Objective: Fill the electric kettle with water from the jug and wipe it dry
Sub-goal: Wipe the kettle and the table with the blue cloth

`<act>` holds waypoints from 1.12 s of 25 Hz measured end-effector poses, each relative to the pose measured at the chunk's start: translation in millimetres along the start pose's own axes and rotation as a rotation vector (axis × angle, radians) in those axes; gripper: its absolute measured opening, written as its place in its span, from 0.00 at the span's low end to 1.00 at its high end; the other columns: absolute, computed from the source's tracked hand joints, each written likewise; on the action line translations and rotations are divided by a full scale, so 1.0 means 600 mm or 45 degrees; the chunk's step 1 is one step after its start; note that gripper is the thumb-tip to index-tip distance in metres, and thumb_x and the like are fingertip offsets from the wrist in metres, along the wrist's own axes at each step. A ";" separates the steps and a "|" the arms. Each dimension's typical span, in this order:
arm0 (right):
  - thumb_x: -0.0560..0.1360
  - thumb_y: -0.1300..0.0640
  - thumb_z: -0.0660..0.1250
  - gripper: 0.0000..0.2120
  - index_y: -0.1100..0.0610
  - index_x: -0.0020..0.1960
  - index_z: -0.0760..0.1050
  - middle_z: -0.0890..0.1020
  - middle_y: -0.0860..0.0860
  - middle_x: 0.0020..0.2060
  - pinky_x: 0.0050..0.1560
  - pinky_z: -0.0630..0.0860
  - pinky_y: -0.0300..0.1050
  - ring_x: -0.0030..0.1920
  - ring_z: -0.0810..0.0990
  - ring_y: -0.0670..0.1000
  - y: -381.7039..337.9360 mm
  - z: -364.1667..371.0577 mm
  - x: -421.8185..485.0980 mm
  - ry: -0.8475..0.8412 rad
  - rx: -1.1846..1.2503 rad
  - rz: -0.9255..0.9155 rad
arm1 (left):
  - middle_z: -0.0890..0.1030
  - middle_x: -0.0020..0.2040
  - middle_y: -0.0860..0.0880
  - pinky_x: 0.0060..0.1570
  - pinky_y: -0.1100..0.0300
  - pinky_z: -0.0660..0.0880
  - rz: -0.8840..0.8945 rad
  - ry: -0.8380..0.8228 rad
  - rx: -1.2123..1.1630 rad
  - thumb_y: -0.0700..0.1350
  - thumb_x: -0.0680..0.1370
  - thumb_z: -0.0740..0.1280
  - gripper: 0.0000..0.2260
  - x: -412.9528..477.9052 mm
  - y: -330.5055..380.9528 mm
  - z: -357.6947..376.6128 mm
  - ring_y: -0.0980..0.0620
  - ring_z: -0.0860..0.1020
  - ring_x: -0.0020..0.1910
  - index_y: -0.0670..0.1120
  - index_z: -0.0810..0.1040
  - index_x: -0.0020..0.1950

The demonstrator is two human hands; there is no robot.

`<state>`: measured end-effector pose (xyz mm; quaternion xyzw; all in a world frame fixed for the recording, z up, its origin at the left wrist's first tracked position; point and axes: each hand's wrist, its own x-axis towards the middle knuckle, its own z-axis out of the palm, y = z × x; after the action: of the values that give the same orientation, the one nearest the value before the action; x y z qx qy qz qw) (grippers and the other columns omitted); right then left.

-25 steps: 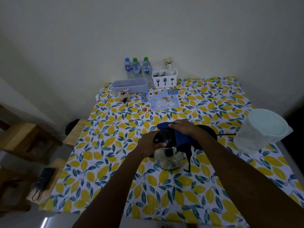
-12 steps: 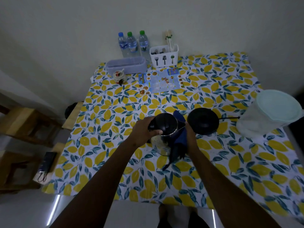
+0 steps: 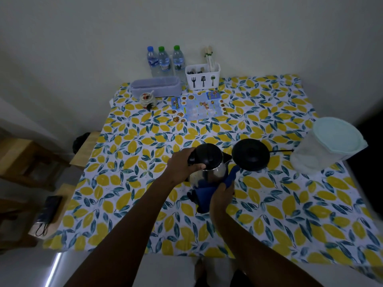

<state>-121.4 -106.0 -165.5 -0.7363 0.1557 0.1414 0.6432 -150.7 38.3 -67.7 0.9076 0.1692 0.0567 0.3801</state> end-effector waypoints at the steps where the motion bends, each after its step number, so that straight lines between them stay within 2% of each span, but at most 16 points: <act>1: 0.80 0.61 0.55 0.24 0.61 0.75 0.58 0.67 0.63 0.70 0.66 0.67 0.58 0.68 0.68 0.65 0.004 -0.002 0.000 -0.028 0.000 0.059 | 0.79 0.57 0.44 0.52 0.52 0.75 -0.001 -0.006 -0.007 0.66 0.66 0.66 0.35 -0.002 0.000 0.000 0.48 0.77 0.54 0.45 0.72 0.66; 5: 0.80 0.60 0.57 0.26 0.56 0.77 0.56 0.62 0.57 0.75 0.70 0.64 0.61 0.72 0.63 0.60 -0.010 0.003 -0.028 -0.085 -0.072 -0.174 | 0.74 0.62 0.47 0.58 0.58 0.71 -0.030 0.061 -0.070 0.54 0.72 0.73 0.30 -0.024 -0.043 0.004 0.51 0.73 0.60 0.45 0.68 0.69; 8: 0.79 0.61 0.58 0.27 0.56 0.76 0.57 0.62 0.56 0.75 0.68 0.67 0.61 0.72 0.64 0.59 -0.014 -0.009 -0.023 -0.114 -0.249 -0.422 | 0.75 0.53 0.49 0.47 0.62 0.69 -0.075 0.110 -0.100 0.50 0.76 0.67 0.18 -0.045 -0.082 0.001 0.49 0.75 0.52 0.46 0.70 0.63; 10: 0.78 0.62 0.58 0.26 0.57 0.75 0.60 0.67 0.58 0.72 0.57 0.76 0.56 0.65 0.73 0.59 -0.012 -0.030 -0.008 -0.121 -0.326 -0.600 | 0.77 0.50 0.47 0.43 0.59 0.69 -0.060 0.147 -0.074 0.50 0.77 0.63 0.14 -0.049 -0.097 0.002 0.48 0.77 0.47 0.46 0.71 0.61; 11: 0.77 0.60 0.57 0.26 0.57 0.75 0.61 0.70 0.59 0.70 0.47 0.77 0.52 0.57 0.77 0.60 -0.010 -0.039 0.004 -0.125 -0.383 -0.697 | 0.78 0.51 0.46 0.43 0.58 0.69 -0.052 0.167 -0.052 0.49 0.78 0.63 0.13 -0.049 -0.100 0.005 0.48 0.77 0.47 0.46 0.71 0.61; 12: 0.76 0.58 0.55 0.26 0.57 0.74 0.63 0.74 0.60 0.67 0.40 0.73 0.49 0.50 0.79 0.63 -0.005 -0.046 0.017 -0.133 -0.461 -0.769 | 0.78 0.51 0.46 0.43 0.58 0.69 -0.040 0.192 -0.034 0.48 0.79 0.63 0.12 -0.048 -0.102 0.009 0.48 0.76 0.47 0.46 0.71 0.61; 14: 0.75 0.51 0.51 0.27 0.55 0.74 0.63 0.76 0.59 0.64 0.37 0.68 0.48 0.46 0.77 0.68 0.001 -0.058 0.043 -0.150 -0.617 -0.838 | 0.77 0.51 0.46 0.42 0.57 0.69 -0.028 0.249 -0.009 0.46 0.80 0.62 0.10 -0.045 -0.103 0.020 0.50 0.75 0.45 0.46 0.71 0.61; 16: 0.76 0.49 0.49 0.28 0.54 0.74 0.63 0.73 0.58 0.68 0.41 0.73 0.52 0.50 0.75 0.67 -0.002 -0.067 0.065 -0.133 -0.813 -0.887 | 0.77 0.50 0.47 0.40 0.59 0.67 -0.040 0.313 0.007 0.46 0.81 0.61 0.09 -0.038 -0.101 0.025 0.51 0.74 0.44 0.46 0.71 0.60; 18: 0.77 0.51 0.51 0.26 0.56 0.73 0.64 0.69 0.58 0.71 0.49 0.73 0.58 0.53 0.71 0.65 -0.012 -0.077 0.076 -0.068 -0.999 -0.901 | 0.77 0.51 0.46 0.41 0.58 0.68 -0.069 0.383 -0.021 0.46 0.81 0.61 0.10 -0.024 -0.101 0.023 0.49 0.75 0.46 0.46 0.71 0.62; 22: 0.78 0.55 0.60 0.24 0.58 0.73 0.64 0.67 0.60 0.72 0.53 0.73 0.60 0.59 0.69 0.67 -0.012 -0.086 0.112 -0.058 -1.308 -0.751 | 0.78 0.50 0.44 0.41 0.57 0.68 -0.101 0.484 -0.076 0.44 0.81 0.61 0.08 0.008 -0.085 0.014 0.47 0.75 0.46 0.45 0.72 0.60; 25: 0.79 0.50 0.58 0.29 0.54 0.77 0.54 0.58 0.58 0.76 0.61 0.71 0.61 0.68 0.63 0.66 0.001 -0.077 0.148 -0.269 -1.648 -0.550 | 0.78 0.51 0.44 0.42 0.58 0.67 -0.135 0.514 -0.087 0.45 0.82 0.60 0.08 0.035 -0.084 0.017 0.46 0.76 0.46 0.45 0.72 0.59; 28: 0.79 0.40 0.50 0.31 0.48 0.78 0.45 0.47 0.53 0.78 0.65 0.65 0.64 0.74 0.54 0.64 0.022 -0.057 0.155 -0.432 -1.829 -0.419 | 0.78 0.51 0.42 0.40 0.59 0.66 -0.213 0.545 -0.068 0.45 0.81 0.60 0.09 0.050 -0.099 0.024 0.43 0.77 0.46 0.44 0.71 0.60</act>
<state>-41.7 -145.7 -211.0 -0.9563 -0.1877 0.2216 0.0330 -134.8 78.4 -120.8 0.8473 0.3191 0.2208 0.3628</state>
